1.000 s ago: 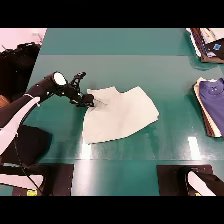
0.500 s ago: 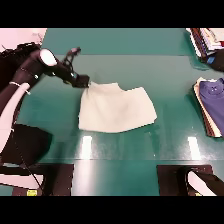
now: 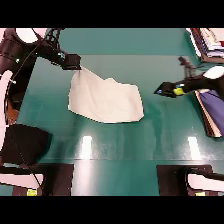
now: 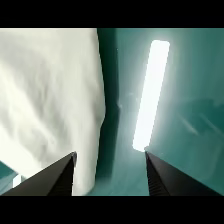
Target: Fold the shirts.
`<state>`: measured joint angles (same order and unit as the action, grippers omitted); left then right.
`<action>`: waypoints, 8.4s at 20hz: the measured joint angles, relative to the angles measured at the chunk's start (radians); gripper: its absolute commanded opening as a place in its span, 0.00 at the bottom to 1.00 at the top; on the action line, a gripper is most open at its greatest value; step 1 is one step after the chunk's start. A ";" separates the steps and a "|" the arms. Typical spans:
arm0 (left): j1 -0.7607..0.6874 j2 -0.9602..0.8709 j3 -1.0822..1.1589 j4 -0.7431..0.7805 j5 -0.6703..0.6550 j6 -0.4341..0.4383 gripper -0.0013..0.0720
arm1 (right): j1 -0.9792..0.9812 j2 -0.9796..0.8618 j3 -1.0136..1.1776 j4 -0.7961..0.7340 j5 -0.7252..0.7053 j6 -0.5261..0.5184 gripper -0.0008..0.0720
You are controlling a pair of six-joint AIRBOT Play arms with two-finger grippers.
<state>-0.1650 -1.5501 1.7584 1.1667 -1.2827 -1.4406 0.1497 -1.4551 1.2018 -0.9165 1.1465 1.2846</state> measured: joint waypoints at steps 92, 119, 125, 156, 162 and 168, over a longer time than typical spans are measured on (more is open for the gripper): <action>-0.006 0.504 -1.209 -0.091 0.322 -0.174 0.05 | 0.001 0.377 0.034 -0.232 0.035 0.091 0.62; -0.027 0.506 -1.006 -0.105 0.330 -0.124 0.05 | -0.763 0.485 -0.757 -0.245 0.159 0.082 0.18; -0.028 0.517 -0.982 -0.093 0.329 -0.123 0.05 | -0.618 0.469 -0.690 -0.258 0.095 0.081 0.03; -0.026 0.592 0.029 0.246 0.116 -0.226 0.05 | -0.291 0.385 0.660 -0.327 0.325 0.137 0.03; -0.026 0.259 -0.120 0.257 0.116 -0.210 0.05 | -0.206 0.108 0.489 -0.318 0.292 0.145 0.03; 0.011 -0.026 -0.127 0.246 0.381 -0.167 0.05 | -0.190 -0.219 0.591 -0.310 0.144 0.146 0.03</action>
<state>-0.1543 -1.5757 1.6318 1.4132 -0.9012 -1.6073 -0.0402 -1.6741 1.7927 -1.2266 1.2903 1.4307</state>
